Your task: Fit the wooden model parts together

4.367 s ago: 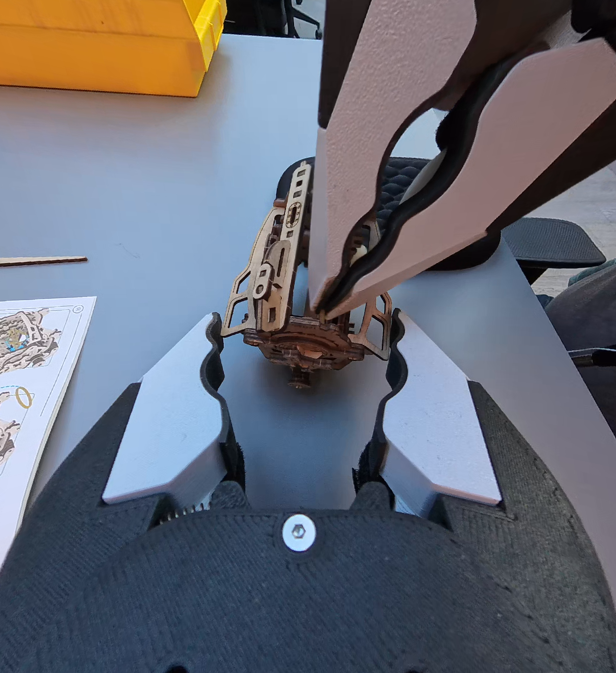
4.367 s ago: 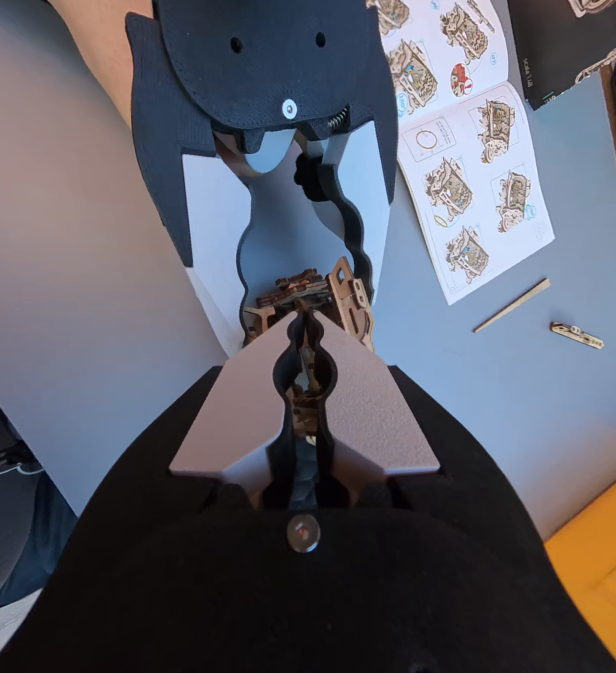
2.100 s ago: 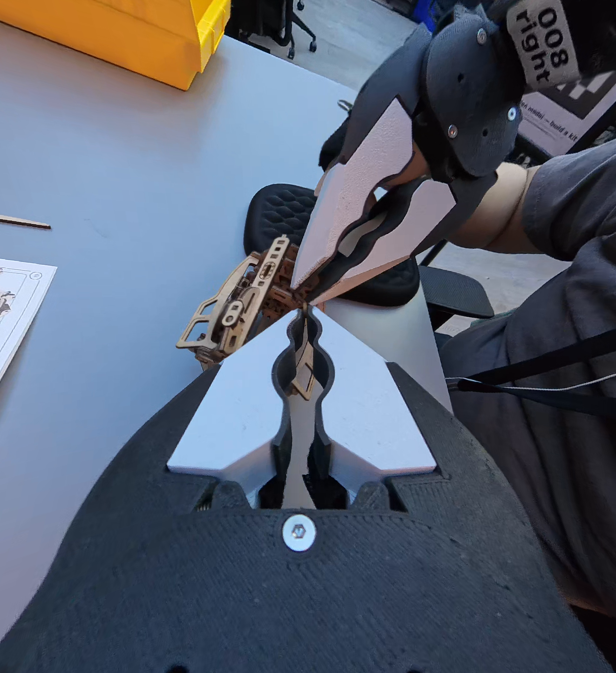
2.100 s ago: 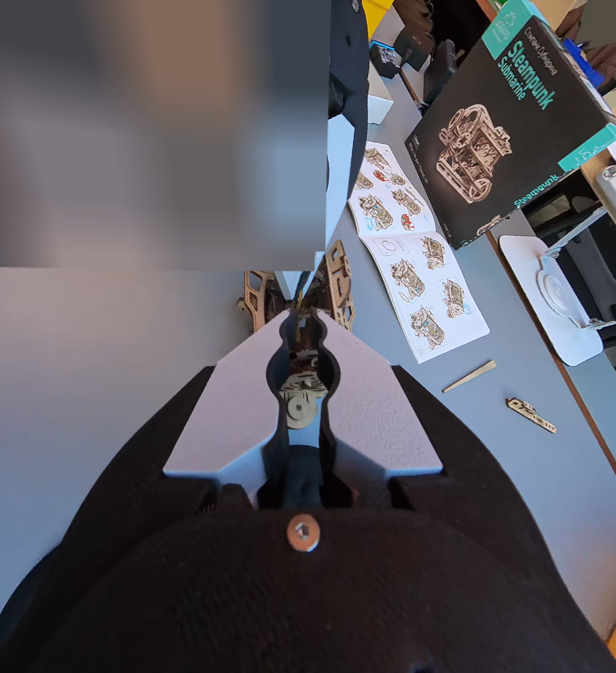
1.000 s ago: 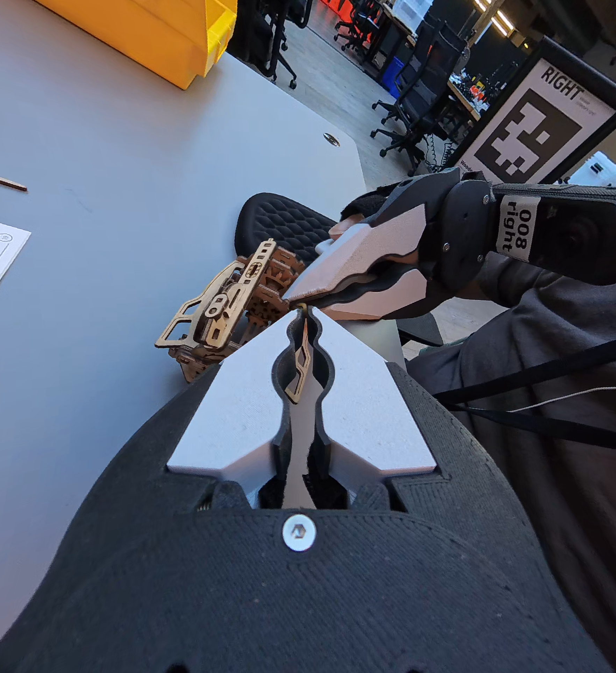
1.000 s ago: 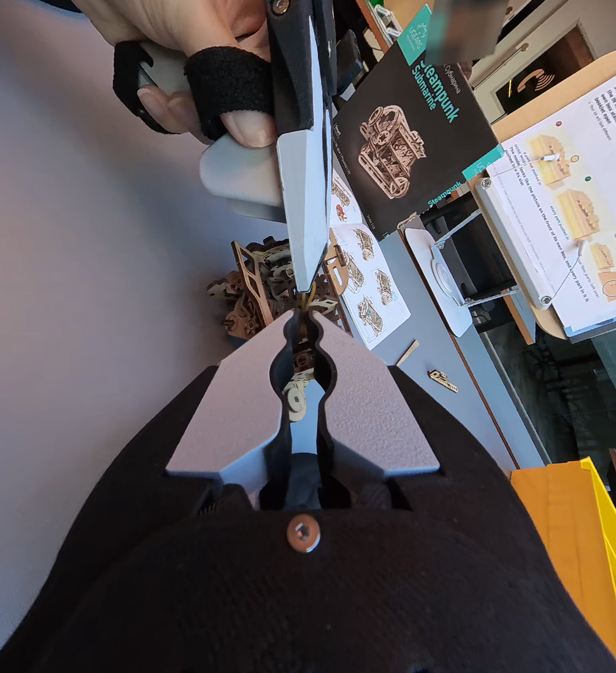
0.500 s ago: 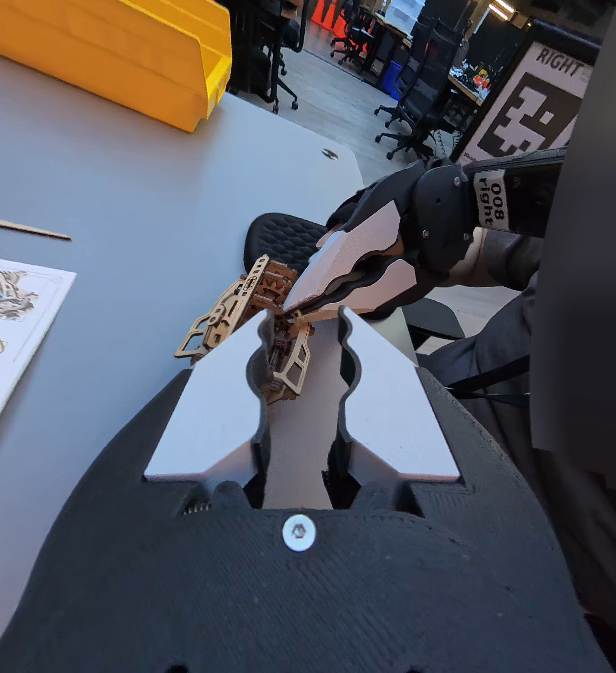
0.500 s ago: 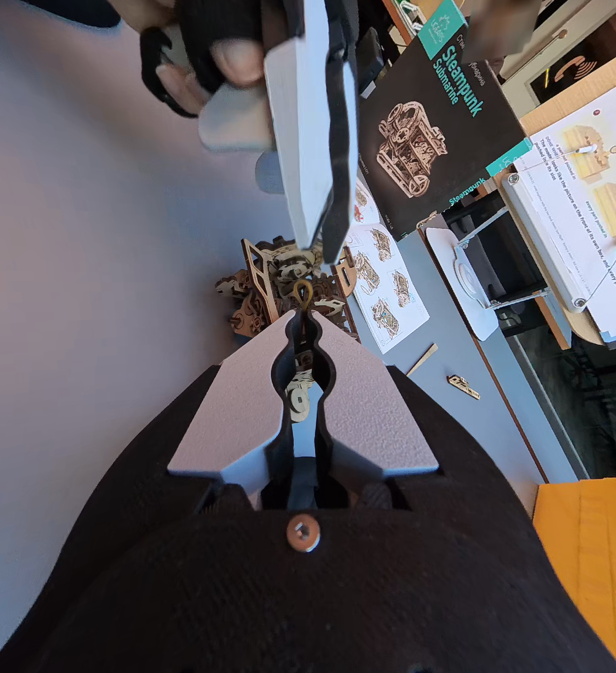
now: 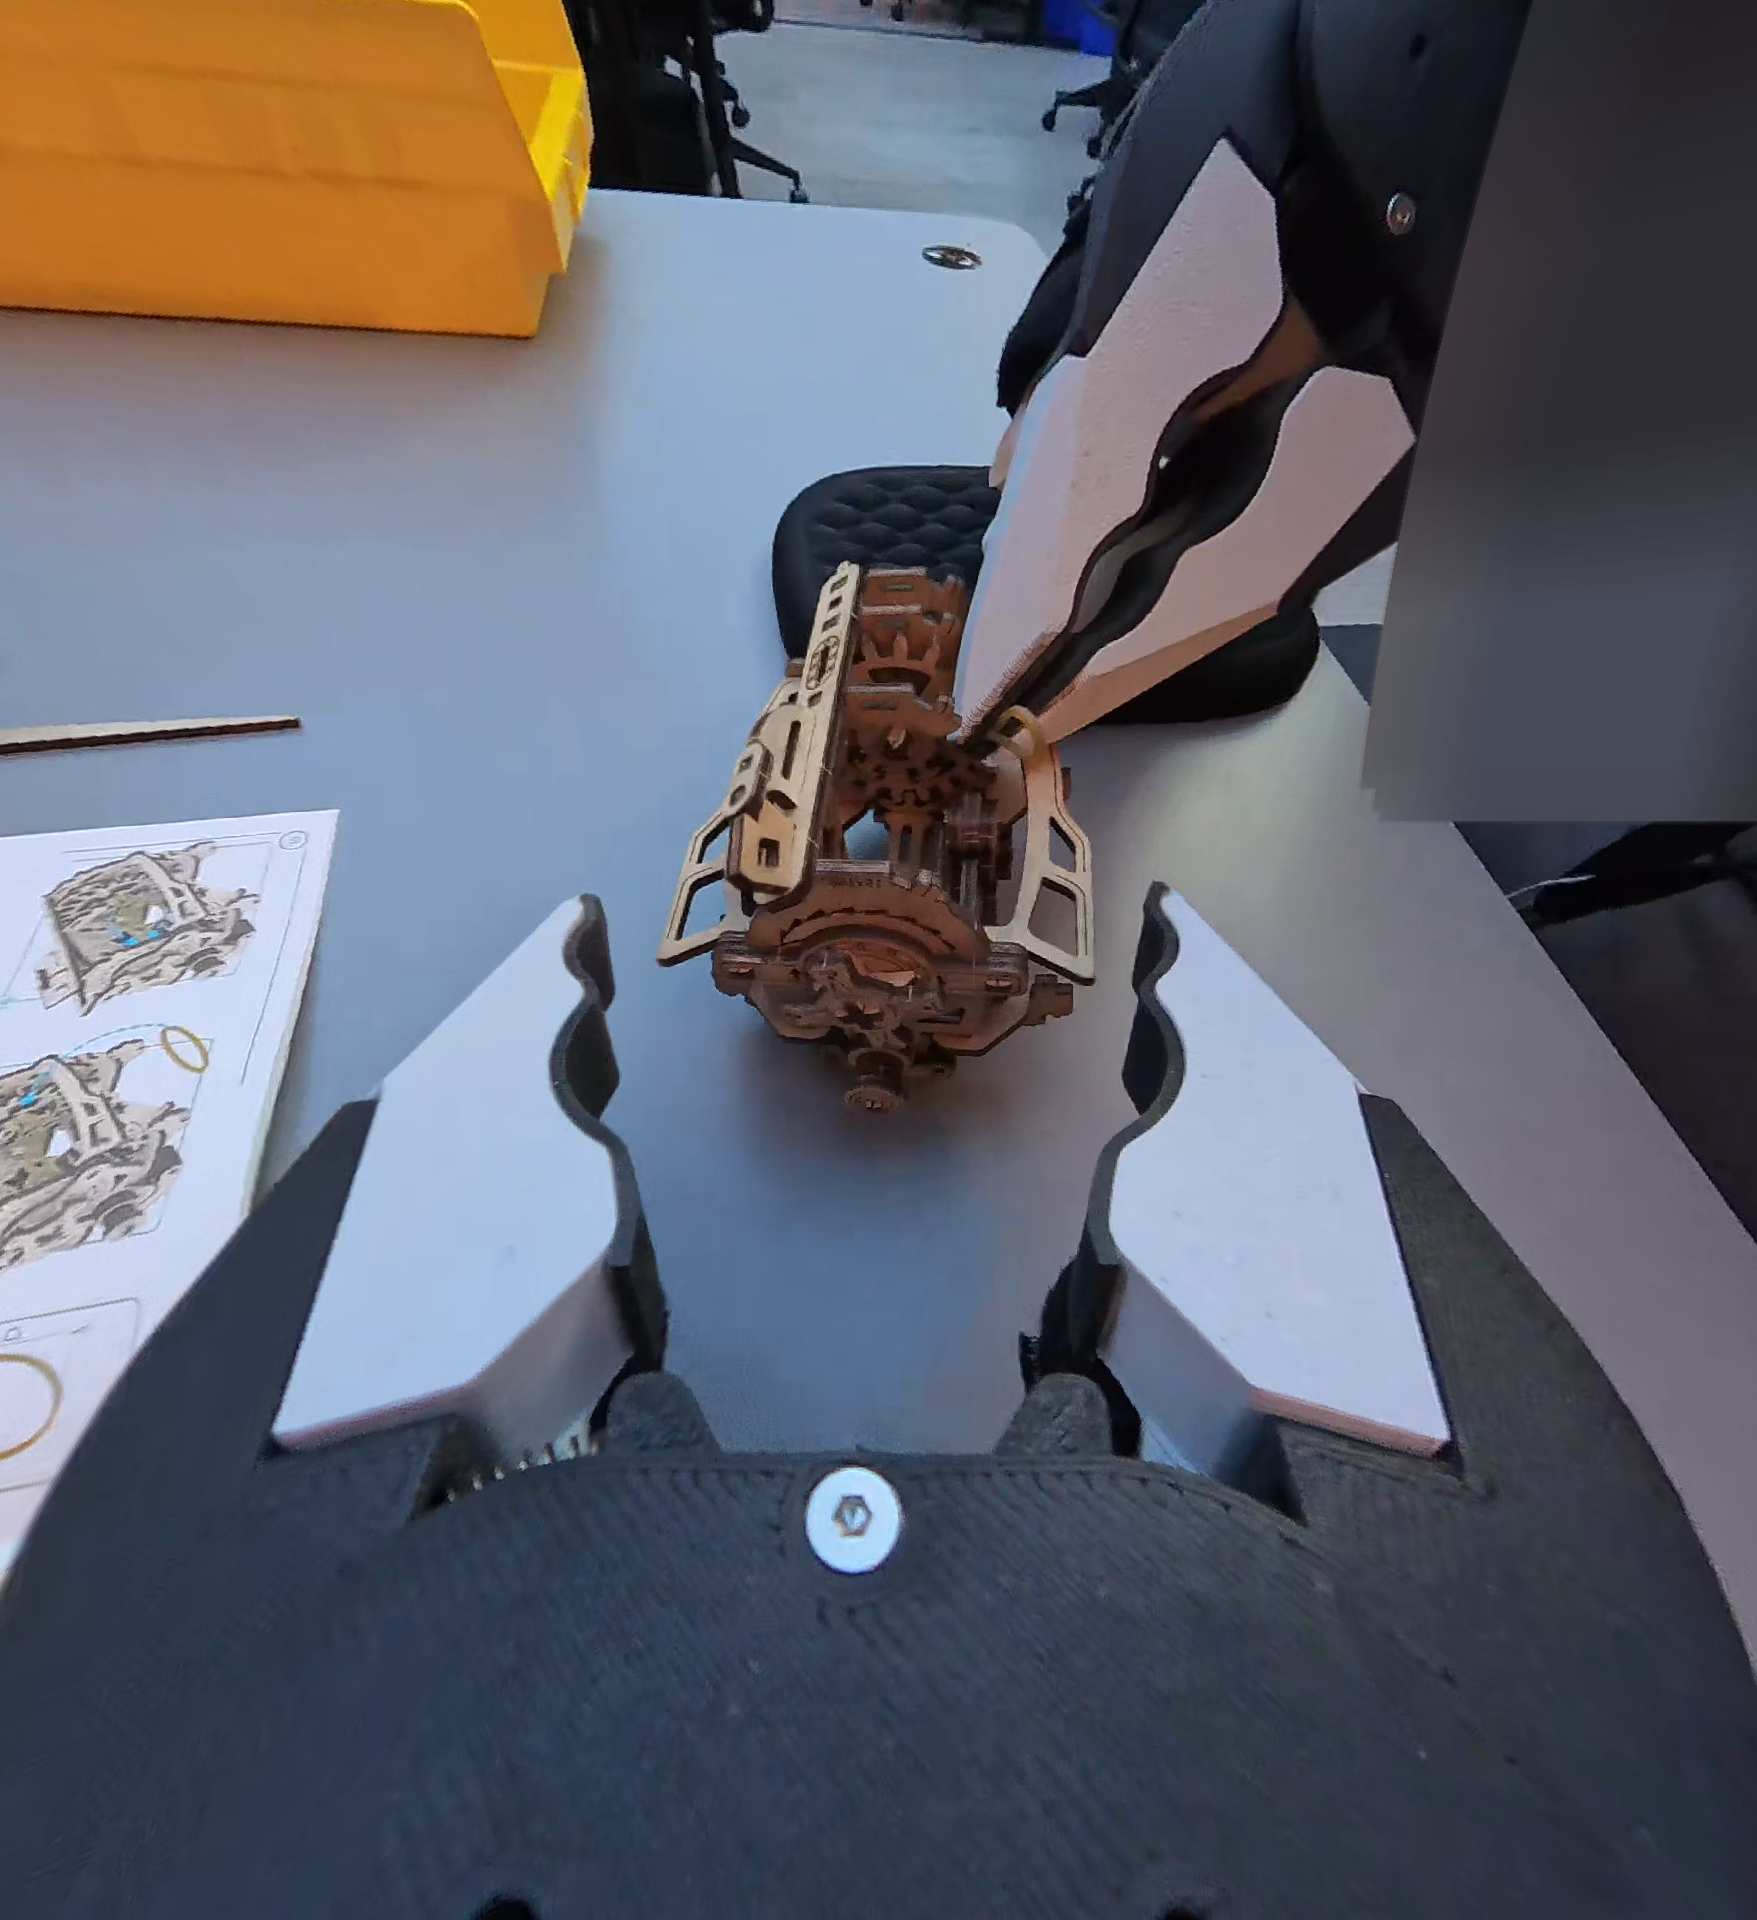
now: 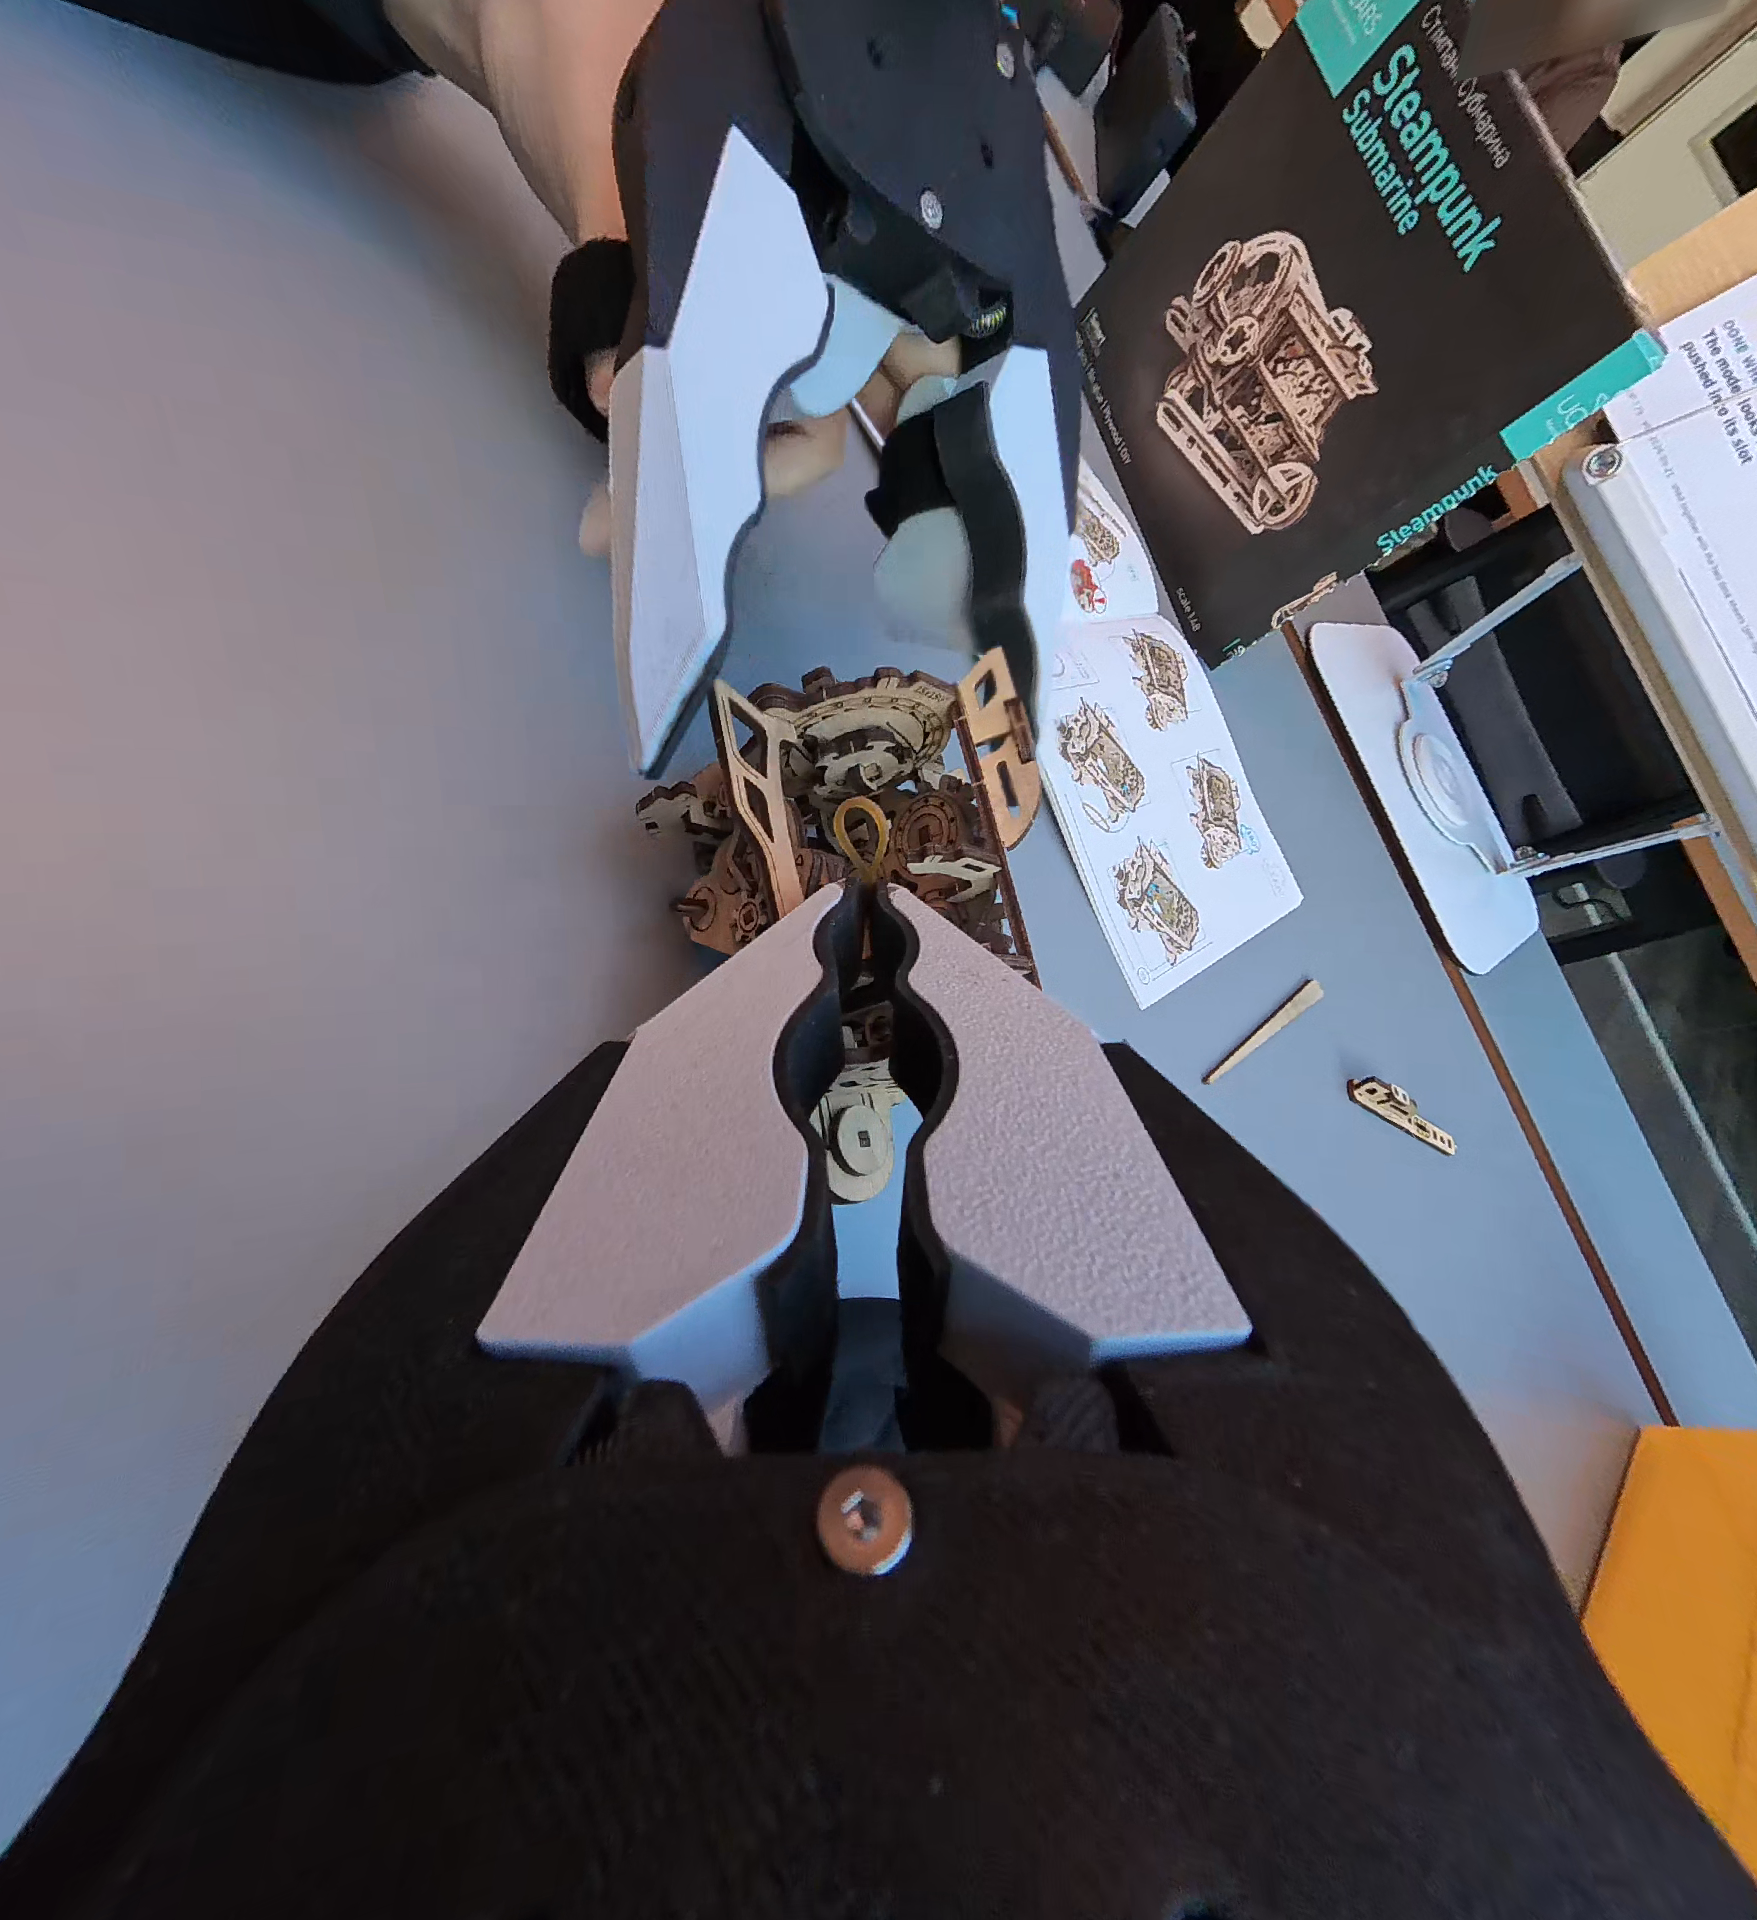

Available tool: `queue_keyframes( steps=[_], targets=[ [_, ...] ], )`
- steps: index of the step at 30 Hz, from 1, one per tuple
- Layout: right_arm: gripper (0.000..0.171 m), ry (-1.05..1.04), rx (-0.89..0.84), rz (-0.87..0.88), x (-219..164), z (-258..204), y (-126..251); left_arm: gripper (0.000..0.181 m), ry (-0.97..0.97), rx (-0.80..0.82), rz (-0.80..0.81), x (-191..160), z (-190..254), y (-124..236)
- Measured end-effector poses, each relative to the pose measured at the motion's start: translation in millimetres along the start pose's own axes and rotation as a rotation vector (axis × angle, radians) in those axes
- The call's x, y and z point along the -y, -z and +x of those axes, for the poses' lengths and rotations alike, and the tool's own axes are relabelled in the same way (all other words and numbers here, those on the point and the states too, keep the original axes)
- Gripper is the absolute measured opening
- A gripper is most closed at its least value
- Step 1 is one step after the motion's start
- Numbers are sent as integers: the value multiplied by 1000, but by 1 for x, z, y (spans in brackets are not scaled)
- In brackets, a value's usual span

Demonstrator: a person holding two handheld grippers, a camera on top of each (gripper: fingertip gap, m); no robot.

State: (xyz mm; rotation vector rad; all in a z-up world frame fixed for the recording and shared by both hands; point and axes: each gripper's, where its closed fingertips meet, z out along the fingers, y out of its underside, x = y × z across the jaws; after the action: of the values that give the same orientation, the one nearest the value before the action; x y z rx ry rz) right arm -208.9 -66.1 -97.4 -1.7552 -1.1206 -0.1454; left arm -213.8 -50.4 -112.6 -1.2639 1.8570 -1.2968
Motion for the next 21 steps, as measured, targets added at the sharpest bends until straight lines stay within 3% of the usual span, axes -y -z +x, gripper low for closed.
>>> queue_keyframes(
  steps=[1, 3, 21],
  targets=[
    [0, -6, 15, -4, 0, -1, 0, 97, 7, -13, -14, -1, 1, -2],
    [0, -19, 41, -13, 0, -3, -2, 87, 21, -35, -31, -3, 4, -5],
    [0, -52, 150, -129, 10, -13, -9, 86, 19, -3, -31, 0, 9, -12]
  ],
)
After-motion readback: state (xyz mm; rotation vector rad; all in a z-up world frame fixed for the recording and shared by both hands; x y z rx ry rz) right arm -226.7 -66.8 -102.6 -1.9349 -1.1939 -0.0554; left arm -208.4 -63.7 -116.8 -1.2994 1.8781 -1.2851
